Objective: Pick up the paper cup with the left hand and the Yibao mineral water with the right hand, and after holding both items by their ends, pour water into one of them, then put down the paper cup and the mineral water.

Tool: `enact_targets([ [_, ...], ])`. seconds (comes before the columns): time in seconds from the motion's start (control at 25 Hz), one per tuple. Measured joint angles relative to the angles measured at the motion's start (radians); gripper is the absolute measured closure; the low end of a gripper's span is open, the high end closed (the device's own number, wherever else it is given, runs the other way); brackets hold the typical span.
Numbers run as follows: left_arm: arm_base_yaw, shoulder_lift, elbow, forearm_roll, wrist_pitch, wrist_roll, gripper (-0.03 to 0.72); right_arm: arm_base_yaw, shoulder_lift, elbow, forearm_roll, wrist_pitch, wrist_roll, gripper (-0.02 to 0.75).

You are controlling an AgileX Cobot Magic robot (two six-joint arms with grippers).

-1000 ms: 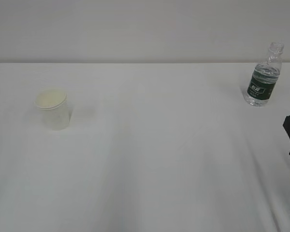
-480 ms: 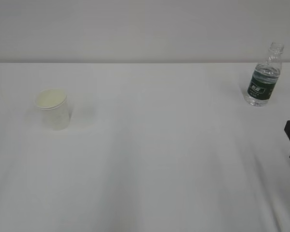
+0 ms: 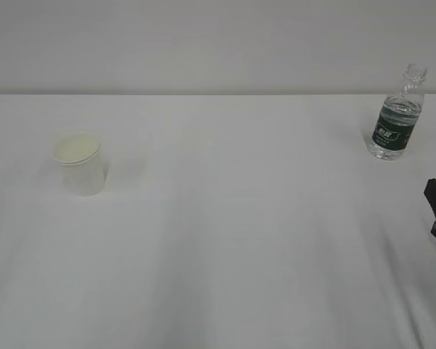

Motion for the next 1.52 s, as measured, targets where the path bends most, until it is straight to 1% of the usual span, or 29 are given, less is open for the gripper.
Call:
enact_targets([
  [0.92, 0.000, 0.000, 0.000, 0.000, -0.005, 0.000, 0.151, 0.000, 0.136, -0.095, 0.000, -0.004, 0.000, 0.182],
  [1.52, 0.000, 0.000, 0.000, 0.000, -0.005, 0.000, 0.151, 0.000, 0.145, -0.151, 0.002, -0.006, -0.048, 0.182],
])
